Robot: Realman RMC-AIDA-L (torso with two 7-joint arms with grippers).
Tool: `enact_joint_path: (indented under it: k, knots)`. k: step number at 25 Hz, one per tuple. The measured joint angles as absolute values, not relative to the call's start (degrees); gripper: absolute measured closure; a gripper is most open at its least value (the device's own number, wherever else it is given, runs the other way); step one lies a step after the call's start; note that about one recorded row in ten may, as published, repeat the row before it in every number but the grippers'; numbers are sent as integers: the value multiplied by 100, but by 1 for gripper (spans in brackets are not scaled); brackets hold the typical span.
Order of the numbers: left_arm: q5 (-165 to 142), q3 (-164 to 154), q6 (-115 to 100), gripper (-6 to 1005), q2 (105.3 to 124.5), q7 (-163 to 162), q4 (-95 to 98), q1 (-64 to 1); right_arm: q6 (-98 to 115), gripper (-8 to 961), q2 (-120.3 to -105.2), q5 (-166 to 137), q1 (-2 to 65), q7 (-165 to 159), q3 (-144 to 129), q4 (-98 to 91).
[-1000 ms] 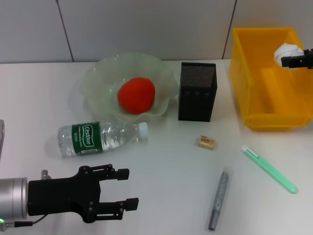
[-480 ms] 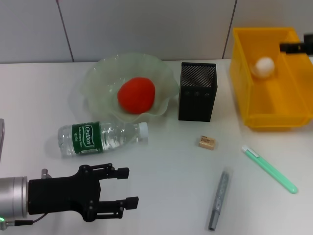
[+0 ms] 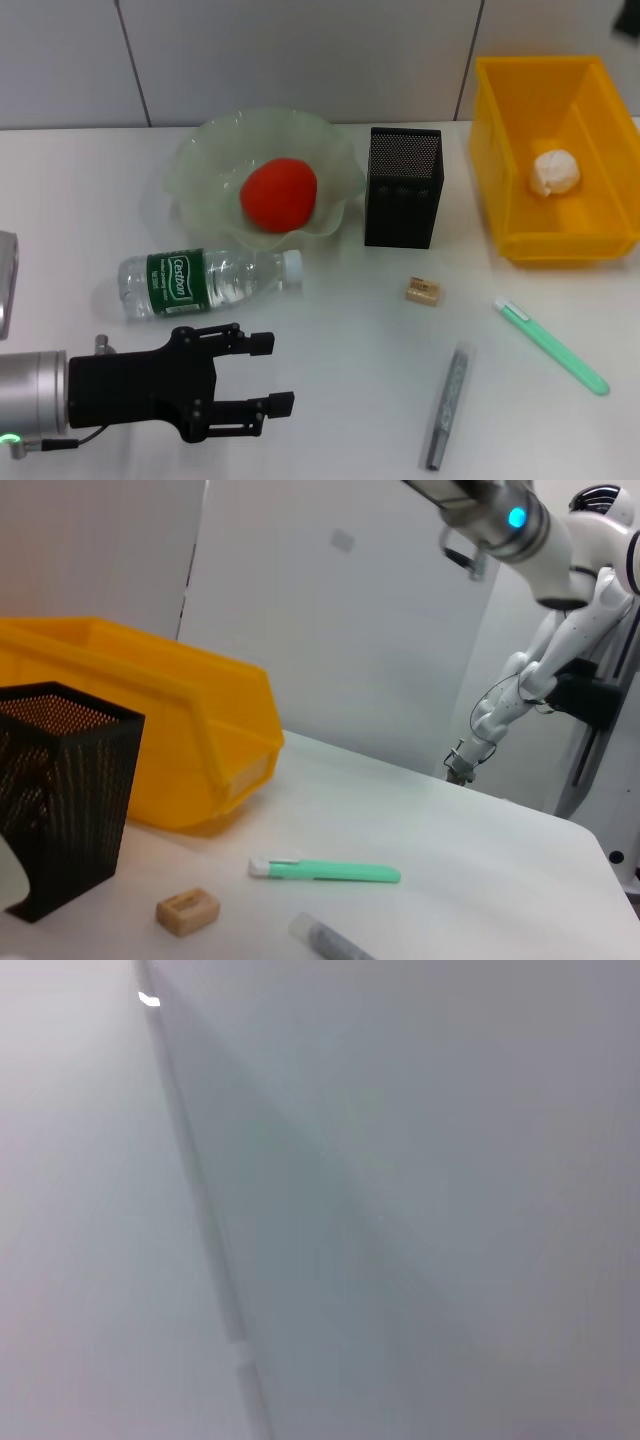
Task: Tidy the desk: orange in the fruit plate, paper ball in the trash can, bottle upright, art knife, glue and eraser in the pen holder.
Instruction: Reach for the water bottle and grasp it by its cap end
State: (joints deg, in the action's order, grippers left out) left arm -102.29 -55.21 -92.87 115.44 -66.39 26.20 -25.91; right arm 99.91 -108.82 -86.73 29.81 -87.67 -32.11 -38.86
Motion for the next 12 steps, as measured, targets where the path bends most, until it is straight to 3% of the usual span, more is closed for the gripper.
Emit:
enact_joint_path:
  k: [2, 5, 12]
  knots:
    - [-10227, -5517, -9287, 273, 11550, -6640, 2622, -2608, 10472, 122, -10771, -8939, 2913, -8674, -3338, -3673]
    - [-10226, -5513, -9284, 274, 11560, -6653, 2622, -2658, 10834, 123, -10782, -10079, 2872, -8552, -3443, -3649]
    - [-10256, -5510, -9254, 278, 11554, -6785, 2613, -2811, 10303, 124, -11215, -12163, 2852, -8274, -3446, -3724]
